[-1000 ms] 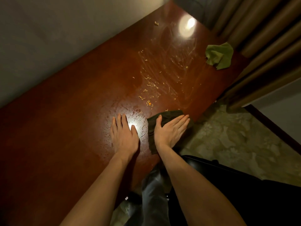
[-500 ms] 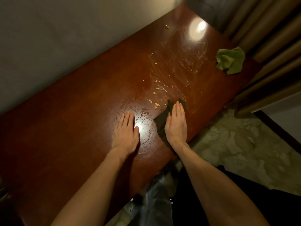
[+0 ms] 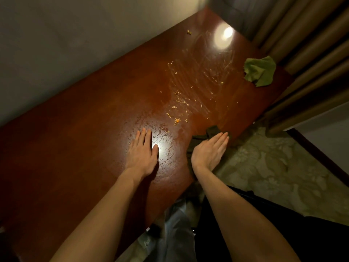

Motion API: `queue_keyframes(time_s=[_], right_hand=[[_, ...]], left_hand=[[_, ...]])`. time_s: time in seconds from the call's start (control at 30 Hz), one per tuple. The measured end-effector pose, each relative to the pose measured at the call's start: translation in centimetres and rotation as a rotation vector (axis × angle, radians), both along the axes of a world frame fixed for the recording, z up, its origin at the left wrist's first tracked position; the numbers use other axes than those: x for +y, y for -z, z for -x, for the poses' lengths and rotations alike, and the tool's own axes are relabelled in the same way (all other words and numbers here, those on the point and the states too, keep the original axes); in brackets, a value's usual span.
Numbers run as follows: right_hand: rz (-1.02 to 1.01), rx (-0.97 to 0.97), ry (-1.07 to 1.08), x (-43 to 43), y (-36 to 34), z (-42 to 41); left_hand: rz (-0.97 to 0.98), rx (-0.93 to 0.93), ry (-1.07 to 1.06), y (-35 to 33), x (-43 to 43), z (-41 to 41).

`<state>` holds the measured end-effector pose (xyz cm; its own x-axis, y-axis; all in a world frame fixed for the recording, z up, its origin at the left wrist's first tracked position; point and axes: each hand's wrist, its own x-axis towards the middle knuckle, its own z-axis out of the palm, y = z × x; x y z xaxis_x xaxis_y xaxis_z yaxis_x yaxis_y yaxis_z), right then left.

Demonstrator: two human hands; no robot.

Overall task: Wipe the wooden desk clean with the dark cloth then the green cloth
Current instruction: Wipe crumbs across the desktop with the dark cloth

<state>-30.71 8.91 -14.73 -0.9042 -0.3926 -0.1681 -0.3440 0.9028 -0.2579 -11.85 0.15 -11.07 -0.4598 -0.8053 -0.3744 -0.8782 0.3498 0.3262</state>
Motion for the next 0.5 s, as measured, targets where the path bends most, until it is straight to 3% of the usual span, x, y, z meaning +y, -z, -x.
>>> queue_keyframes(time_s=[0.2, 0.33, 0.4, 0.5], right_hand=[[0.017, 0.072, -0.199, 0.1, 0.7, 1.0], [0.011, 0.085, -0.239, 2.2, 0.2, -4.9], [-0.010, 0.078, -0.382, 2.5, 0.0, -8.8], [-0.036, 0.064, -0.764, 2.1, 0.3, -12.0]], left_hand=[[-0.058, -0.003, 0.058, -0.2, -0.9, -0.9], [-0.079, 0.040, 0.035, -1.2, -0.9, -0.8], [-0.081, 0.068, 0.009, -1.3, -0.9, -0.8], [-0.060, 0.114, -0.032, -1.3, -1.0, -0.8]])
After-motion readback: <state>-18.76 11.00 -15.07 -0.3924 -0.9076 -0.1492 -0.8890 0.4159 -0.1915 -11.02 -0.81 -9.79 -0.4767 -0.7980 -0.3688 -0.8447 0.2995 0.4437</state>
